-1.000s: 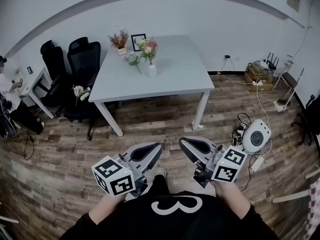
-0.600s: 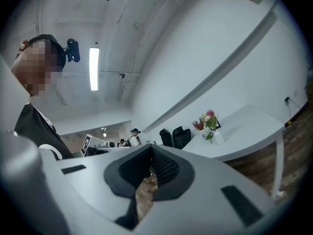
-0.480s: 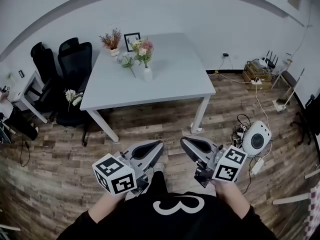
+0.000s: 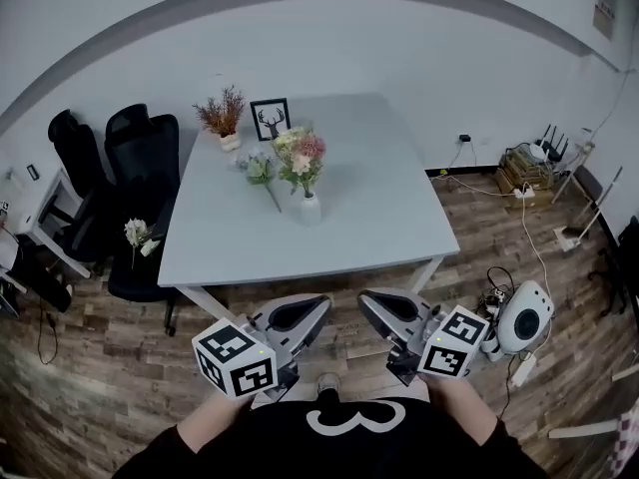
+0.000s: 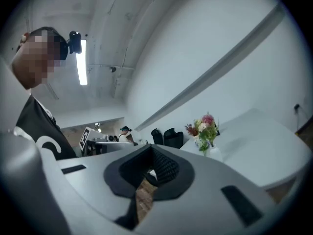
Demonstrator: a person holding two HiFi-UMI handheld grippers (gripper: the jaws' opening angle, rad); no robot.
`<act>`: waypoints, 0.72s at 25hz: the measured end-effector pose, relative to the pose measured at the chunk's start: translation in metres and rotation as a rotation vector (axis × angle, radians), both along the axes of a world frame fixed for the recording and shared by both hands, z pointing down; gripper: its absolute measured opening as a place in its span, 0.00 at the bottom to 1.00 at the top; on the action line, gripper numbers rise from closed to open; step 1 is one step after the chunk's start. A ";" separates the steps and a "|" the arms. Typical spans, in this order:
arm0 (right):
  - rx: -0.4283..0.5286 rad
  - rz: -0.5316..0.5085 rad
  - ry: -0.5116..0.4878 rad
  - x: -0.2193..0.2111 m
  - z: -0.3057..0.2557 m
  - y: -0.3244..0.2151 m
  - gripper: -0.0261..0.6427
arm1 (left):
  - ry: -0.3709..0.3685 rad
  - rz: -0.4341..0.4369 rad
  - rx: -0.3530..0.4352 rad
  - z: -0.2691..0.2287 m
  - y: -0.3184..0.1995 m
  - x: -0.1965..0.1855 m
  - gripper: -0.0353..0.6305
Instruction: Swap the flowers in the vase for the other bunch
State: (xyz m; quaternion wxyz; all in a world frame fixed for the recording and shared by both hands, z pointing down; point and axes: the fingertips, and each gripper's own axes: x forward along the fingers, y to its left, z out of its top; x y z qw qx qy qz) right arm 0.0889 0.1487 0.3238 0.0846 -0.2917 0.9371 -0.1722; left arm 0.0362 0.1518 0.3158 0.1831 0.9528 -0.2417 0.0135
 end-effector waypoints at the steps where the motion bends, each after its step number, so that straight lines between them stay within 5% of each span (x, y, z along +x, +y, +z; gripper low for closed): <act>1: 0.024 0.006 0.026 -0.005 -0.005 -0.018 0.05 | -0.004 0.004 0.006 -0.004 -0.018 -0.005 0.07; 6: 0.134 0.057 0.089 -0.017 -0.031 -0.085 0.05 | 0.002 0.012 0.043 -0.023 -0.092 -0.023 0.07; 12: 0.082 0.038 0.083 -0.021 -0.024 -0.121 0.05 | 0.132 0.026 -0.012 -0.022 -0.128 -0.026 0.07; 18: 0.047 -0.019 0.072 -0.024 -0.015 -0.150 0.05 | 0.129 -0.017 0.005 -0.017 -0.163 -0.028 0.07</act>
